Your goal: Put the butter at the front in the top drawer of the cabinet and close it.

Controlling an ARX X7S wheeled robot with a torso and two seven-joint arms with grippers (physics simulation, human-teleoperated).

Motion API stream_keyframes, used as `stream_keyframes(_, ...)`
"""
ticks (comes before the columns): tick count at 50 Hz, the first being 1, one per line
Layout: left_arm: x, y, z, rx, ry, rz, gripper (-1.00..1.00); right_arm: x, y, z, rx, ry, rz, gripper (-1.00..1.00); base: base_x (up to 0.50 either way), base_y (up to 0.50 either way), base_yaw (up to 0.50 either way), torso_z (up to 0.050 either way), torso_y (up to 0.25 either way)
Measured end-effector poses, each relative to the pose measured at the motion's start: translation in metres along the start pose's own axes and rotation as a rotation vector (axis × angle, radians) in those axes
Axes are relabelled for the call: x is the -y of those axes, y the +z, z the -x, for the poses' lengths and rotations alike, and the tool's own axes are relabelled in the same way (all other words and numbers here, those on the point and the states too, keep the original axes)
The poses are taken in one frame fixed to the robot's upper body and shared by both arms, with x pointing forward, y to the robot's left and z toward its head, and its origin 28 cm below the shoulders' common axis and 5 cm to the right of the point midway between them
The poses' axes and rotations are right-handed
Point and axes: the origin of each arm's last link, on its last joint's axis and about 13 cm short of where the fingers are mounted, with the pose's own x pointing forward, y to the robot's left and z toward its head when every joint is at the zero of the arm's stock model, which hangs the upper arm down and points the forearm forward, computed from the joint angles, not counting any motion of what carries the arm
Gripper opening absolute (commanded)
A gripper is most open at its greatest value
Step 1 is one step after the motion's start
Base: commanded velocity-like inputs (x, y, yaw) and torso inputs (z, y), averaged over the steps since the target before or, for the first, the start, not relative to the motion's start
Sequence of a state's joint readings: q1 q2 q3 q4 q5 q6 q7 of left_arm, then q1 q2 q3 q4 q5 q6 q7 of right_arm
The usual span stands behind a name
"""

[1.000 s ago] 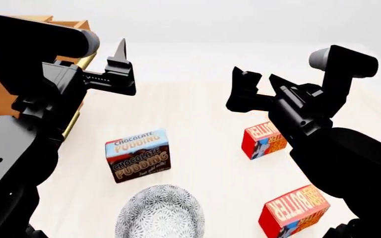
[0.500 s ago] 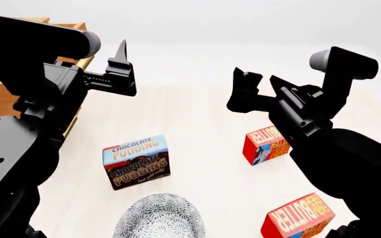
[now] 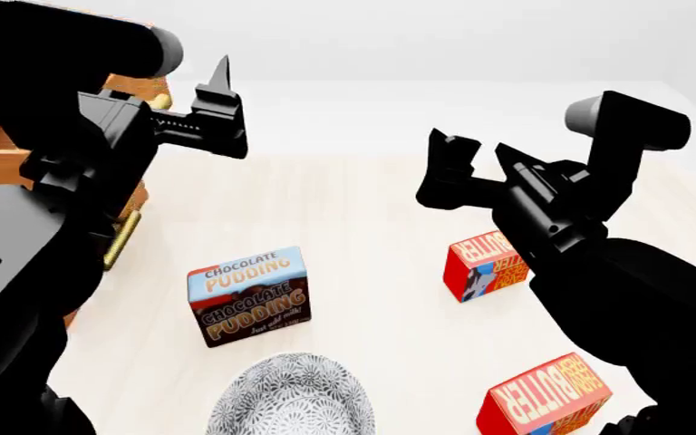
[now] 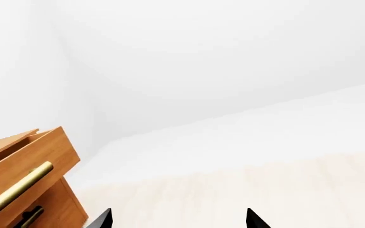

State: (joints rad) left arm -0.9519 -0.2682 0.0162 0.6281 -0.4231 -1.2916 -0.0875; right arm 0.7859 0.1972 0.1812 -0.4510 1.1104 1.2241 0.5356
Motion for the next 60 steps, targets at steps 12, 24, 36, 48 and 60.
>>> stream_keyframes(12,-0.006,0.019,-0.014,-0.045,0.026,-0.013,1.00,0.001,-0.001,0.001,-0.006,-0.001,-0.006,1.00,0.00,0.00,0.00,0.000,0.000)
stream_keyframes(24,-0.015,0.031,-0.029,-0.157,0.078,-0.004,1.00,0.002,-0.002,0.002,-0.007,0.003,-0.015,1.00,0.00,0.00,0.00,0.000,0.000)
stream_keyframes(36,-0.029,0.042,-0.040,-0.307,0.077,0.041,1.00,0.002,-0.002,0.001,-0.010,0.008,-0.019,1.00,0.00,0.00,0.00,0.000,0.000)
stream_keyframes(48,-0.044,0.056,-0.045,-0.390,0.061,0.073,1.00,0.001,-0.003,0.001,-0.018,0.012,-0.019,1.00,0.00,0.00,0.00,0.000,0.000)
stream_keyframes(60,-0.056,0.062,-0.053,-0.453,0.080,0.074,1.00,0.001,-0.003,0.003,-0.019,0.014,-0.020,1.00,0.00,0.00,0.00,0.000,0.000)
